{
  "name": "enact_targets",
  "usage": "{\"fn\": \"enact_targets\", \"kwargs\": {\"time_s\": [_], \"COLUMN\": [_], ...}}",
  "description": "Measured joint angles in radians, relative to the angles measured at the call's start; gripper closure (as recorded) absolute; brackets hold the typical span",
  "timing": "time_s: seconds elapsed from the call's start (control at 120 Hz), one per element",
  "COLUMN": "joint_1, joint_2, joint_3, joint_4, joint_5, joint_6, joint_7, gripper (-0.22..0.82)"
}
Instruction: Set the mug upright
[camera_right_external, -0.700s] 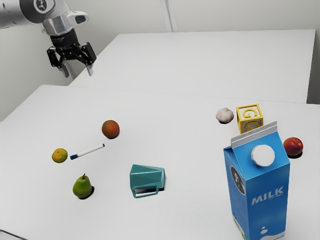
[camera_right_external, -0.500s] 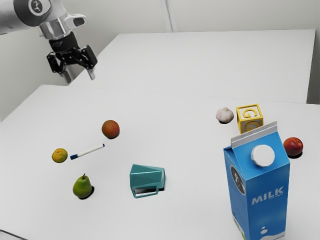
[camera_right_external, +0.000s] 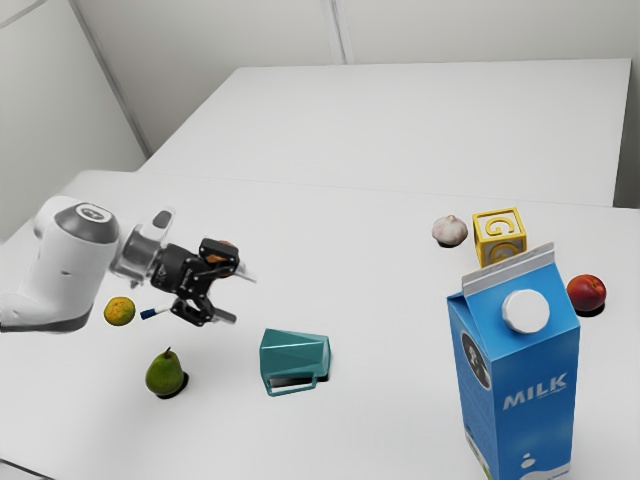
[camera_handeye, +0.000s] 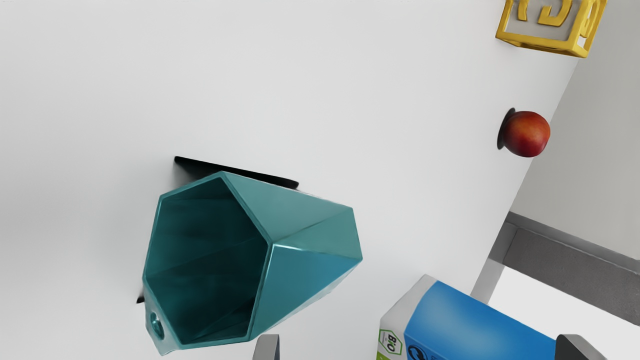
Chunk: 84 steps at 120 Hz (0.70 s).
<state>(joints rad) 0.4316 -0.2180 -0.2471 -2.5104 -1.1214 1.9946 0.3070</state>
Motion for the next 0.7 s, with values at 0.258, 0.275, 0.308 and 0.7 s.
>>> {"fn": "enact_targets", "kwargs": {"time_s": [0.258, 0.275, 0.308, 0.7], "joint_1": [-0.001, -0.002, -0.003, -0.03], "joint_2": [0.048, 0.049, 0.051, 0.098], "joint_3": [0.0, -0.001, -0.001, -0.01], "joint_4": [-0.092, -0.096, -0.105, -0.15], "joint_5": [-0.208, -0.214, -0.225, -0.353], "joint_6": [0.058, 0.061, 0.065, 0.077], "joint_7": [0.227, 0.239, 0.262, 0.451], "gripper": [0.0, 0.0, 0.0, 0.0]}}
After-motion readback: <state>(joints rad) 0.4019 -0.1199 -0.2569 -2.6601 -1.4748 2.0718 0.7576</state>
